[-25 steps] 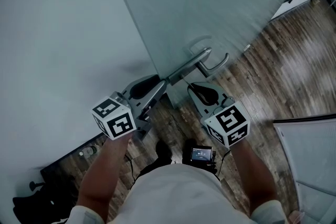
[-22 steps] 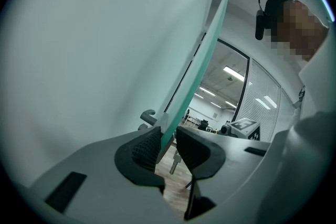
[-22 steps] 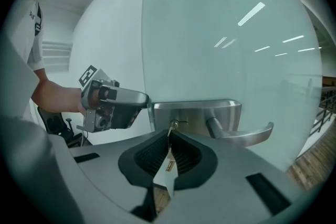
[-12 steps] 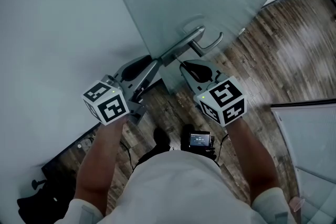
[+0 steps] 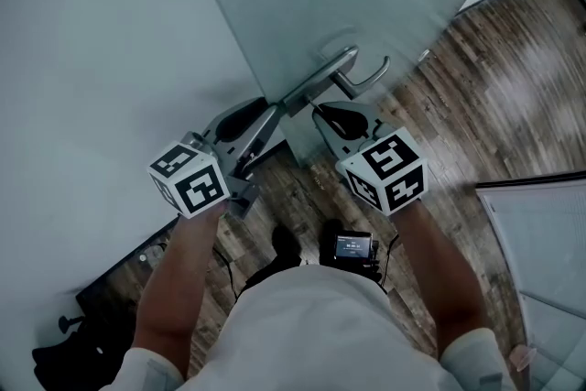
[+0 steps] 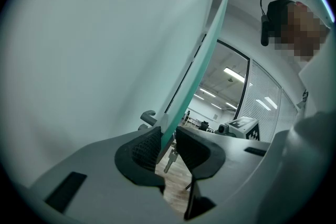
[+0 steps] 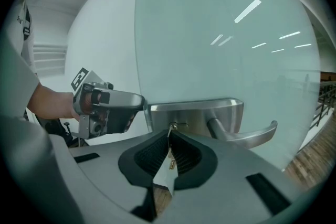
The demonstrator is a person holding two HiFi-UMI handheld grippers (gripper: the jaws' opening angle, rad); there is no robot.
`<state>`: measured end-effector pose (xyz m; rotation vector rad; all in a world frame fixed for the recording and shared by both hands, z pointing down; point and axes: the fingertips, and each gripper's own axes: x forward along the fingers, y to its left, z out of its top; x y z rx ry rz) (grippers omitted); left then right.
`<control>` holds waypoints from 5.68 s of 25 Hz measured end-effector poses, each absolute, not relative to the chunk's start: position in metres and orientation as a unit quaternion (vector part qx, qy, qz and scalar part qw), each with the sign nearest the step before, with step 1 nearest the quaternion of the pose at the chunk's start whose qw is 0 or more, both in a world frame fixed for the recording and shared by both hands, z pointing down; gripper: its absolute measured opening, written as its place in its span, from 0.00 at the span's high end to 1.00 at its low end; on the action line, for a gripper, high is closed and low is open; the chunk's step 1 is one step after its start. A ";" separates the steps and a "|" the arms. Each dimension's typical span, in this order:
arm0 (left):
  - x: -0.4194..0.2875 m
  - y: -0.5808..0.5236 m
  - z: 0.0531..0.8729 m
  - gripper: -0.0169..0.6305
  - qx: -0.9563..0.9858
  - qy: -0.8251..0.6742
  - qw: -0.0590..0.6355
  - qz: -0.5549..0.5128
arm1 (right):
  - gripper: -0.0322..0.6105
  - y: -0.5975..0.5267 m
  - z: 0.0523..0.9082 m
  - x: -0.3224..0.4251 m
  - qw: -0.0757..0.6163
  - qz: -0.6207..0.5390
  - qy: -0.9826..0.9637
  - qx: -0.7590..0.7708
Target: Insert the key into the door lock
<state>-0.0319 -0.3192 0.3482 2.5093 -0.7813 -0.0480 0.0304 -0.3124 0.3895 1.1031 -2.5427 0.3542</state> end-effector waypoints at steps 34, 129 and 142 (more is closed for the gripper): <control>-0.031 -0.319 0.344 0.82 0.929 -0.280 0.242 -0.020 | 0.91 -0.319 0.388 0.027 0.158 0.153 -0.892 0.395; -0.061 -0.224 0.280 0.95 0.935 -0.313 0.168 -0.014 | 0.90 -0.227 0.266 0.096 0.050 0.080 -0.864 0.495; -0.063 -0.197 0.296 0.95 0.931 -0.314 0.186 -0.009 | 0.90 -0.201 0.284 0.106 0.062 0.094 -0.855 0.507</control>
